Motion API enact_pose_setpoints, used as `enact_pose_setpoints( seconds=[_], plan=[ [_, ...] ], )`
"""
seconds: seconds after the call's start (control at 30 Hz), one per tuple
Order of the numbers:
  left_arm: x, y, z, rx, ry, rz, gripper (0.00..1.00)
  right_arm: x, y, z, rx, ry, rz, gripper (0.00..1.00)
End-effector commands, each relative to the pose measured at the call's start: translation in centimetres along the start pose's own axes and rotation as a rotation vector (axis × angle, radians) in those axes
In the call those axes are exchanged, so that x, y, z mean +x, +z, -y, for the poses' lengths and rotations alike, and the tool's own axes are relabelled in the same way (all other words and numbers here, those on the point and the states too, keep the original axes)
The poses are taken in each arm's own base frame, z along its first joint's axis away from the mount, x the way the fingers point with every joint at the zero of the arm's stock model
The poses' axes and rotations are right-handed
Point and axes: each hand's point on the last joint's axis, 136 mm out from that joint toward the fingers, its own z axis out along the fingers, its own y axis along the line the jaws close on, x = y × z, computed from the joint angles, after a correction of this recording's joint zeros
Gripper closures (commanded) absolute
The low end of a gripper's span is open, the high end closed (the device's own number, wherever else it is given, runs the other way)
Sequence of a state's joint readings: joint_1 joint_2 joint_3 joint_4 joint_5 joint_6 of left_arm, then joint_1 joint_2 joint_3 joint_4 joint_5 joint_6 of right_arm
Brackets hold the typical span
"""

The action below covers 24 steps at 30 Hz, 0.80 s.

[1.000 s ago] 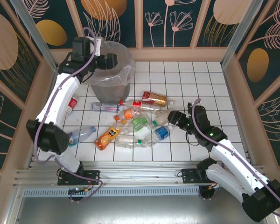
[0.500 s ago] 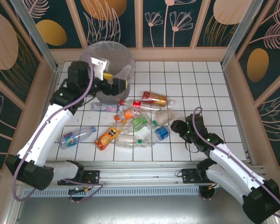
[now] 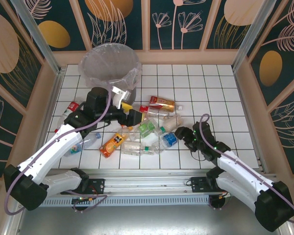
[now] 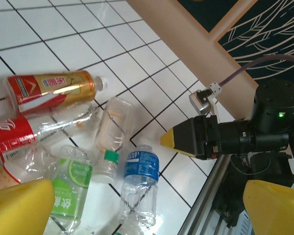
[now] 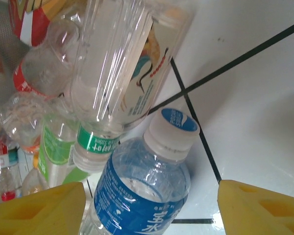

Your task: Put the plastic bottles in the bin

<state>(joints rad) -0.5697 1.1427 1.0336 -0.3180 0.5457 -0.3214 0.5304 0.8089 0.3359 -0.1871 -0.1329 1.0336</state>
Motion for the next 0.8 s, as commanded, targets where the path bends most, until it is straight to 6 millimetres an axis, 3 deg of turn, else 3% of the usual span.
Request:
enact_pose_setpoints(
  seconds=[0.0, 0.17, 0.53, 0.77],
  plan=[
    [-1.3, 0.1, 1.0, 0.042, 0.026, 0.046, 0.01, 1.3, 0.5, -0.6, -0.039, 0.018, -0.043, 0.25],
    [-1.0, 0.6, 0.7, 0.039, 0.020, 0.033, 0.01, 2.4, 0.9, -0.5, -0.035, 0.025, -0.061, 0.19],
    [-0.5, 1.0, 0.7, 0.048, 0.016, 0.023, 0.02, 4.3, 2.6, -1.6, -0.040, 0.013, -0.100, 0.17],
    [-0.1, 1.3, 0.5, 0.049, 0.006, 0.014, 0.01, 4.2, 3.9, -1.9, -0.021, 0.028, -0.076, 0.18]
  ],
)
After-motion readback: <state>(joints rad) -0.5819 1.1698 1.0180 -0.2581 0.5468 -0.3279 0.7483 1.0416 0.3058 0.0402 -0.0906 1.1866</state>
